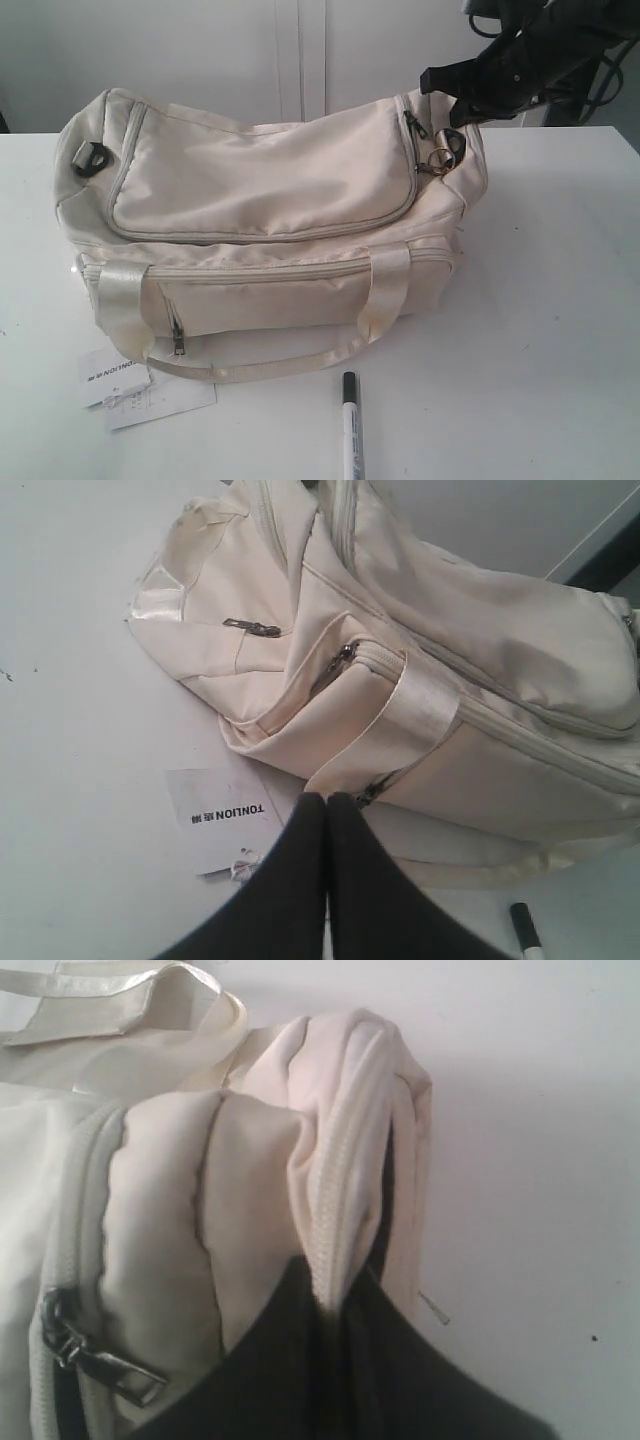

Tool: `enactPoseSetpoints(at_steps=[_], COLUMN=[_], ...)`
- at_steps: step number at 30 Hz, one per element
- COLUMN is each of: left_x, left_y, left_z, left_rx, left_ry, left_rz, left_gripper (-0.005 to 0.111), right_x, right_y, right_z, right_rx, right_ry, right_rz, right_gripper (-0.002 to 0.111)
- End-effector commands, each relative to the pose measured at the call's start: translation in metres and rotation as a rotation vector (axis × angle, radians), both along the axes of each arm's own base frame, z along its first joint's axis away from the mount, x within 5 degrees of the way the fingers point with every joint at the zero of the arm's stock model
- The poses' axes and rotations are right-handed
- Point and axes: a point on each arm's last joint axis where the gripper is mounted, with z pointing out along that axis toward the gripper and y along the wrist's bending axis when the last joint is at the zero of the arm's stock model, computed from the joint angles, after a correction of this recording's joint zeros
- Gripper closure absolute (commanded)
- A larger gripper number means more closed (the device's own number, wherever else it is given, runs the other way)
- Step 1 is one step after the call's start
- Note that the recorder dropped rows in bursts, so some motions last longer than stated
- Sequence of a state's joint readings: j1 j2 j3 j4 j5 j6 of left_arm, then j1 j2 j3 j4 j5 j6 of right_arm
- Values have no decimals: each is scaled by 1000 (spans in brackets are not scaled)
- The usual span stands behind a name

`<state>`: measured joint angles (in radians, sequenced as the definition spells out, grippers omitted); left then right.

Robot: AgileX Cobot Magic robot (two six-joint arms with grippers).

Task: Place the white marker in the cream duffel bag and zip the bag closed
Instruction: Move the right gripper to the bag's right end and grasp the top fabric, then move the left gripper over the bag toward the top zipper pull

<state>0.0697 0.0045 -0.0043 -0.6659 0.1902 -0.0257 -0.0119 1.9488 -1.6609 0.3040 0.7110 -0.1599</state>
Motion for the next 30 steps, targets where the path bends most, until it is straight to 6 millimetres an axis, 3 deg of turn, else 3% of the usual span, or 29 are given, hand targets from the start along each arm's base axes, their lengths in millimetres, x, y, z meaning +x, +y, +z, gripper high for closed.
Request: enactPoseSetpoints(at_steps=[1, 15, 24, 30], left_x=[0, 2, -2, 8], left_y=[-2, 5, 5, 6], left_z=[1, 13, 43, 52], left_rx=[-76, -127, 66, 168], left_ry=[-7, -103, -211, -151], left_rz=[-1, 76, 52, 32], left_gripper=[107, 107, 107, 107], right_x=[-1, 1, 0, 0], right_y=[3, 3, 4, 4], right_z=[3, 5, 4, 4], right_rx=[21, 28, 32, 32], right_ry=[-7, -31, -21, -21], right_rz=[33, 22, 22, 22], right_gripper=[108, 108, 108, 108])
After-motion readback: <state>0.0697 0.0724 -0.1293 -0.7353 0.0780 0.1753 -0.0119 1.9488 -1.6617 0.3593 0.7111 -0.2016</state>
